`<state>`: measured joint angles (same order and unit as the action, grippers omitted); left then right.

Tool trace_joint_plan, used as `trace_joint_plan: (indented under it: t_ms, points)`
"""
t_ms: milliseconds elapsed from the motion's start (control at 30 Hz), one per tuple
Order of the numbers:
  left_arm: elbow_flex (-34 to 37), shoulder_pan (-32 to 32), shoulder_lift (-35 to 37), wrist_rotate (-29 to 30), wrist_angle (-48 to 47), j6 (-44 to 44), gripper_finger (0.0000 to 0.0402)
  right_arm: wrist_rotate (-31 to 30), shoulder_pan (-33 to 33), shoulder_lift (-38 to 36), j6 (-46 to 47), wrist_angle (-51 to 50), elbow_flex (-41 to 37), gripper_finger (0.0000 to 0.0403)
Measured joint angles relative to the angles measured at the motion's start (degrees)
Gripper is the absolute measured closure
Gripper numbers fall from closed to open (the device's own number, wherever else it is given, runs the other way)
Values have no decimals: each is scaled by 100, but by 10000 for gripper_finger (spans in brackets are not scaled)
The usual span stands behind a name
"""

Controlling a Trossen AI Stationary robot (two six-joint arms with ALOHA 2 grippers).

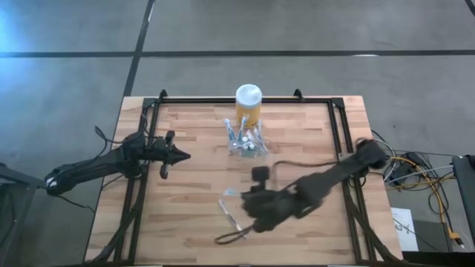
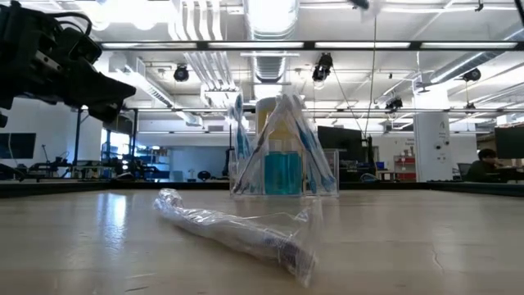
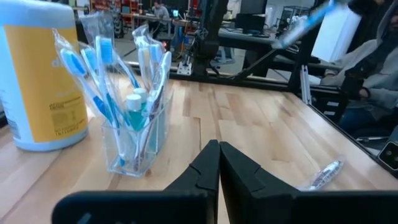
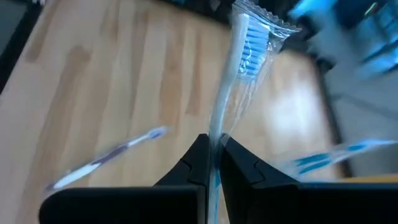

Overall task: Pick & Place toothbrushing station
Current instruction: Put the blue toothbrush into the transparent organizer

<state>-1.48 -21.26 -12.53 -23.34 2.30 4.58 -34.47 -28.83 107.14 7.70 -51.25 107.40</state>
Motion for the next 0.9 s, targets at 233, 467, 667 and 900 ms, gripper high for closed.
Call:
trace_joint_plan:
  t_ms: [233,467,667,900]
  points:
    - [0,0,2,46,299,-227,388,258,-20,-2286,-1406,2728,-2622,390]
    - [-2,2,2,47,942,-828,388,717,276,-4080,-1781,4775,-5233,390]
    - [-7,0,2,71,1103,-868,388,797,292,-5294,-1780,5850,-6880,390]
    - [-8,2,2,287,1125,-649,388,817,290,-6664,-1802,7402,-8586,390]
